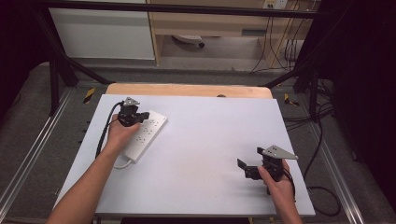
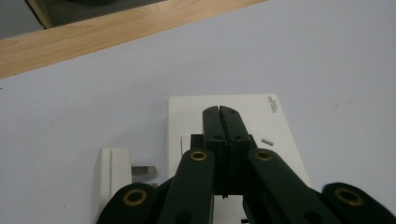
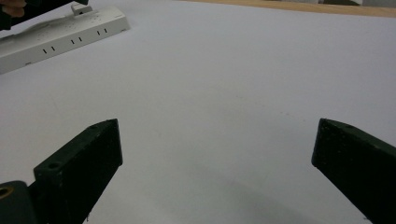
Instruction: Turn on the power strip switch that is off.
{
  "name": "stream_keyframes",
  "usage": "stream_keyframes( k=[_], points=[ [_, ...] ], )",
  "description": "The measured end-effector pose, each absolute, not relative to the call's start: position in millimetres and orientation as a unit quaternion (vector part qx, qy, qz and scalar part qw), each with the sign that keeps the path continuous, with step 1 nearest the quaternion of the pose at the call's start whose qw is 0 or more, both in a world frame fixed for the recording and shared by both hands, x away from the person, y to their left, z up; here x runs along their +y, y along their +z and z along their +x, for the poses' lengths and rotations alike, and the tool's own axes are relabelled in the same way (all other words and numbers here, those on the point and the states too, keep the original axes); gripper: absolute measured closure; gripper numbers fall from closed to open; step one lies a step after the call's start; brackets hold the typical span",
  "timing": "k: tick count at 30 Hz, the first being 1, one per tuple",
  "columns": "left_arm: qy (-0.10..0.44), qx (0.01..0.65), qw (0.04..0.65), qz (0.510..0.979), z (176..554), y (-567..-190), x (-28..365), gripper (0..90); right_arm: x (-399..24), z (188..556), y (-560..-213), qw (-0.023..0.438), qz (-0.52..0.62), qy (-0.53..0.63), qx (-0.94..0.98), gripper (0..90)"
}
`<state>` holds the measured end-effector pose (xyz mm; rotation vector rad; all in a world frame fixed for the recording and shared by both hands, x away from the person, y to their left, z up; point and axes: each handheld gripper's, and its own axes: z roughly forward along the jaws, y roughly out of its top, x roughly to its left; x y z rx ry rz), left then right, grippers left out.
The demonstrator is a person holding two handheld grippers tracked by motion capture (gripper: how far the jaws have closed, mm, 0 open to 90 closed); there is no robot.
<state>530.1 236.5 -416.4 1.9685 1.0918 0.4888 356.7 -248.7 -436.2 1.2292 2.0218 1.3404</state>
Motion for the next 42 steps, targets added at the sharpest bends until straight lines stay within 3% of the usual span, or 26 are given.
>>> stream_keyframes(
  k=[18,27,36,42],
  points=[
    [0.188,0.421,0.448,0.766,510,-400,229,89.6,-247,357,-436,0.21,0.441,0.481,0.728,2.2],
    [0.194,0.415,0.463,0.759,503,-395,224,71.3,-247,357,-436,0.211,0.441,0.481,0.728,2.2],
    [0.2,0.417,0.481,0.745,496,-392,218,41.2,-247,357,-436,0.212,0.44,0.481,0.728,2.2],
    [0.199,0.412,0.491,0.742,492,-389,216,33.1,-247,357,-436,0.211,0.44,0.48,0.728,2.2]
  ],
)
